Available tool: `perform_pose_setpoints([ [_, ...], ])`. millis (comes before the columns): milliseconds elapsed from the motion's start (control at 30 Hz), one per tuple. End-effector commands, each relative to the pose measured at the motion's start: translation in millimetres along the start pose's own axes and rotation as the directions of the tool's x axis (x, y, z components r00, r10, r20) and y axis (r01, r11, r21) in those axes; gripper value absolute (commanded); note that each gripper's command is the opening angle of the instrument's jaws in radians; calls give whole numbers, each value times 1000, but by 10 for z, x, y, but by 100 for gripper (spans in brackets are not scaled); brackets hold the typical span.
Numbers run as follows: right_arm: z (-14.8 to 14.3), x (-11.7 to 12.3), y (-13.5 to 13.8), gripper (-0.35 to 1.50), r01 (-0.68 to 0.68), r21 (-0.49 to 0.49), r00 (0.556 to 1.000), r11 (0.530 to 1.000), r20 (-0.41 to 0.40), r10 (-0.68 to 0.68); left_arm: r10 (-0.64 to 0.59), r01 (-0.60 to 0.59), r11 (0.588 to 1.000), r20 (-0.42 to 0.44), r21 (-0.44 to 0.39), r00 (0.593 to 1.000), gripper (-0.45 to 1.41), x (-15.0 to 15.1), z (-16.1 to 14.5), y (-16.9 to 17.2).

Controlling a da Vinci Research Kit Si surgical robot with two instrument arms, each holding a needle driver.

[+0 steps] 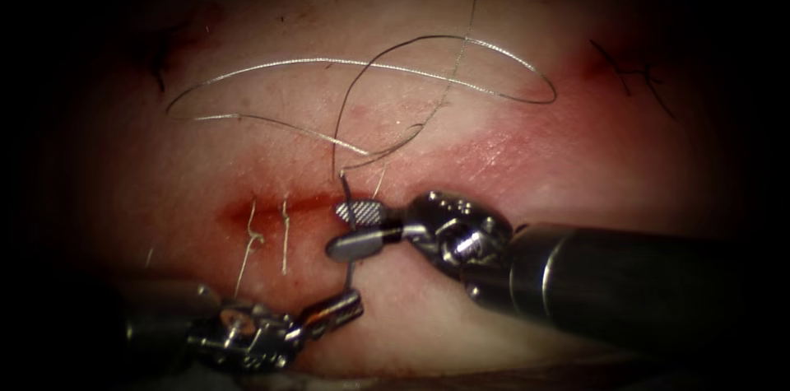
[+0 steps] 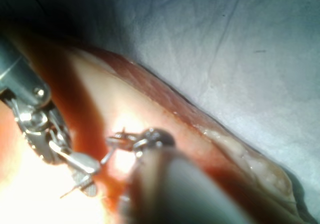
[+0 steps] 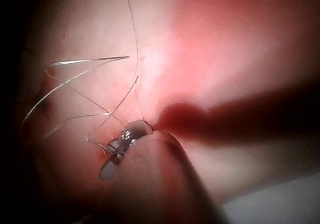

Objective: Wound Closure

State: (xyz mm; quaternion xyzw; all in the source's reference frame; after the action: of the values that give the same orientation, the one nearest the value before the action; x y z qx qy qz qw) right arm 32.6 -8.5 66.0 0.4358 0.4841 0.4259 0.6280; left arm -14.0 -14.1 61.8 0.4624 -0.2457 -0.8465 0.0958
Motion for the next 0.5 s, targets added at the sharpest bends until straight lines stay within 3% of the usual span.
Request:
perform_pose_setpoints([
  [33,11,-1,5,108,-5,-22,1000,1000,-24,4,-3,3,1000,0,-2,1000,-45,3,4,8],
  [200,9,6,3,103,-5,-57,999,998,-46,3,-4,4,1000,0,-2,1000,-45,3,5,8],
  [233,10,4,0,87,3,-61,999,998,-33,-5,-4,4,1000,1,-2,1000,-45,3,5,8],
  [300,10,3,0,79,16,-65,999,998,-27,-18,-4,4,1000,1,-2,1000,-45,3,5,8],
  [333,11,2,0,40,41,-60,999,997,-11,-41,-4,4,1000,1,-2,1000,-45,4,5,7],
  [367,11,2,0,14,47,-56,999,997,-8,-47,-4,4,1000,1,-2,1000,-45,4,5,7],
  [400,10,3,1,-28,58,-53,998,997,-5,-59,-4,4,1000,1,-2,1000,-45,4,5,7],
  [500,7,7,7,-35,73,-88,996,993,-39,-76,-4,4,1000,0,-2,1000,-45,4,4,7],
])
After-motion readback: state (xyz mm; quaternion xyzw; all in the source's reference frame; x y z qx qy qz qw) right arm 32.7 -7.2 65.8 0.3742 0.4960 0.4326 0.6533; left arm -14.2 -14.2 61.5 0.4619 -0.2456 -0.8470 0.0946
